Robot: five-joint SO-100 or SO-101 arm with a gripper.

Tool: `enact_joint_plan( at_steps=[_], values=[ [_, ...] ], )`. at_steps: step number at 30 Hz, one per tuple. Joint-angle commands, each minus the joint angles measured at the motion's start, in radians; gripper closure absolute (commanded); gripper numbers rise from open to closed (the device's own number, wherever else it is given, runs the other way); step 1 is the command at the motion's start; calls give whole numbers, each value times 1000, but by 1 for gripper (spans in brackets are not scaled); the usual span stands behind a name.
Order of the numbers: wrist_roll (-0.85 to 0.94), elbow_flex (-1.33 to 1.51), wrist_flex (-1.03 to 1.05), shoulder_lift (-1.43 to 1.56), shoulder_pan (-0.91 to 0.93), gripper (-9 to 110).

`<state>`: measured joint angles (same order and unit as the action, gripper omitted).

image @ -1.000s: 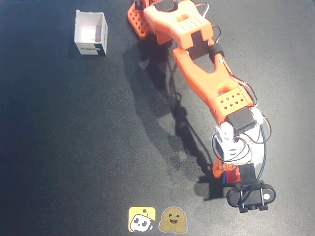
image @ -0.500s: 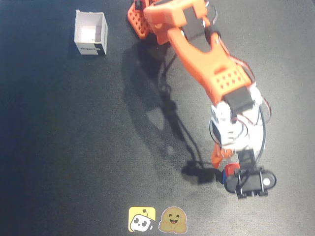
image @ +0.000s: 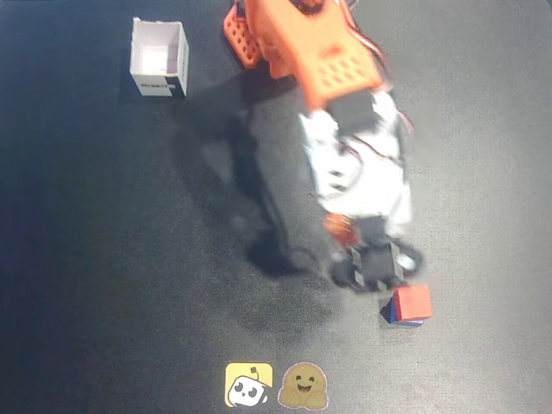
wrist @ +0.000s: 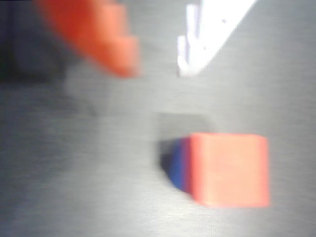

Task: Put the red cube on top of the blue cube.

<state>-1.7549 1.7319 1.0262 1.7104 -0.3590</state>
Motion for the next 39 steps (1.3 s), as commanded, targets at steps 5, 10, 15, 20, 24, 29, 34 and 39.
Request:
enact_joint_plan(
  at_steps=[5,10,15,20,24,29,34,39],
  values=[
    [114,206,-49,225,149,101],
    [124,351,-49,322,230,101],
    [130,486,-46,416,275,101],
    [129,629,-49,540,298,101],
    [130,721,-40,657,307,101],
    [129,831,-25,825,308,101],
    [135,907,0,933,318,101],
    [147,997,28,1069,336,101]
  ],
)
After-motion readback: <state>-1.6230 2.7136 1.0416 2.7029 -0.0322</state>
